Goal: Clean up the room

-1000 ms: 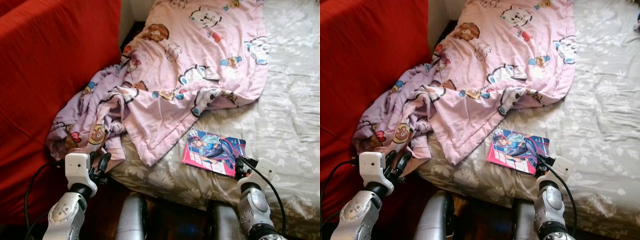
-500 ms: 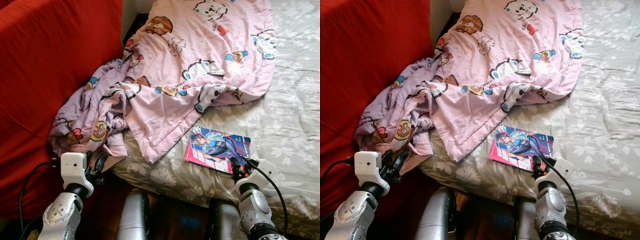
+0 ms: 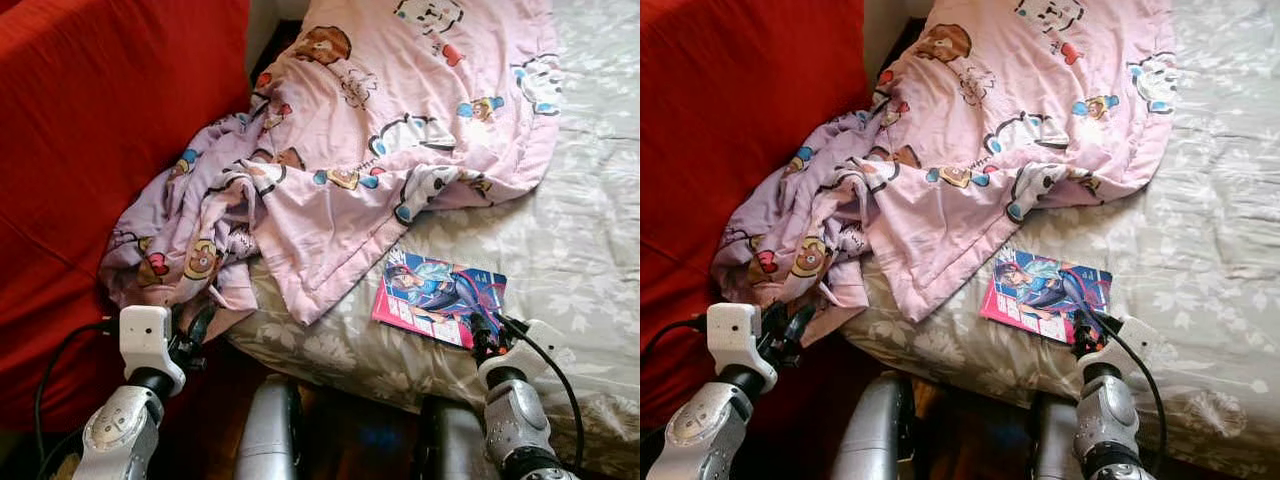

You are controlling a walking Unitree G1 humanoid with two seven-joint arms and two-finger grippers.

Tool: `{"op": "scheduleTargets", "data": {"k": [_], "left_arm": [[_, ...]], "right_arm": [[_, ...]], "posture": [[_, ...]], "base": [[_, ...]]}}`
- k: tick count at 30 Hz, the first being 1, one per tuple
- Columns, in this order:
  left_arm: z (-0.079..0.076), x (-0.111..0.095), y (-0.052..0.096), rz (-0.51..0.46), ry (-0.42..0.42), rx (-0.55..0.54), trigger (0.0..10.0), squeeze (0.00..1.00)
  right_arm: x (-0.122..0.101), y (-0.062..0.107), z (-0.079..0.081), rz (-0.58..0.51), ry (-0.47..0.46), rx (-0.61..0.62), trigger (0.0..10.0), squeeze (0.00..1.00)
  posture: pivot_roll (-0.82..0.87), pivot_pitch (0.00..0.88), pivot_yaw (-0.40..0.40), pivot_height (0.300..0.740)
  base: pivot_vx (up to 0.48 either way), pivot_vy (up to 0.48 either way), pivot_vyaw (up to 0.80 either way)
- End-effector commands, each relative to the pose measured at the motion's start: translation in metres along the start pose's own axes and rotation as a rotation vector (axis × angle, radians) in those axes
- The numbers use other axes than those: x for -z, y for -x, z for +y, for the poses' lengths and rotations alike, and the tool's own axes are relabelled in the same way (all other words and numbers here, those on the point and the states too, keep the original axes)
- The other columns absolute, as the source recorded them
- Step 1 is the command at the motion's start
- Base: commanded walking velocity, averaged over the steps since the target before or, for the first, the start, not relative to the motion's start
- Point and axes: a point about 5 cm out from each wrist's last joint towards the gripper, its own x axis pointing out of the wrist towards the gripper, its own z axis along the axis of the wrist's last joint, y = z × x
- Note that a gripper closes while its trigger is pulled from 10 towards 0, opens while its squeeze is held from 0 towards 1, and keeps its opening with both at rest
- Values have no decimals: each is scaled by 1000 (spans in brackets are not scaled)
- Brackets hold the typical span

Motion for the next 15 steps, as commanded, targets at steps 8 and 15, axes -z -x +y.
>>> {"op": "scheduleTargets", "data": {"k": [8, 15], "left_arm": [[11, 4, 8, 38, -7, -26, 10000, 0], [10, 3, 8, 39, -9, -18, 10000, 0]], "right_arm": [[15, 9, -11, 46, -66, 46, 10000, 0], [19, 10, -10, 73, -113, 24, 10000, 0]], "posture": [[216, 303, 166, 620], [221, 301, 170, 620]], "base": [[0, 0, 0], [0, 0, 0]]}}
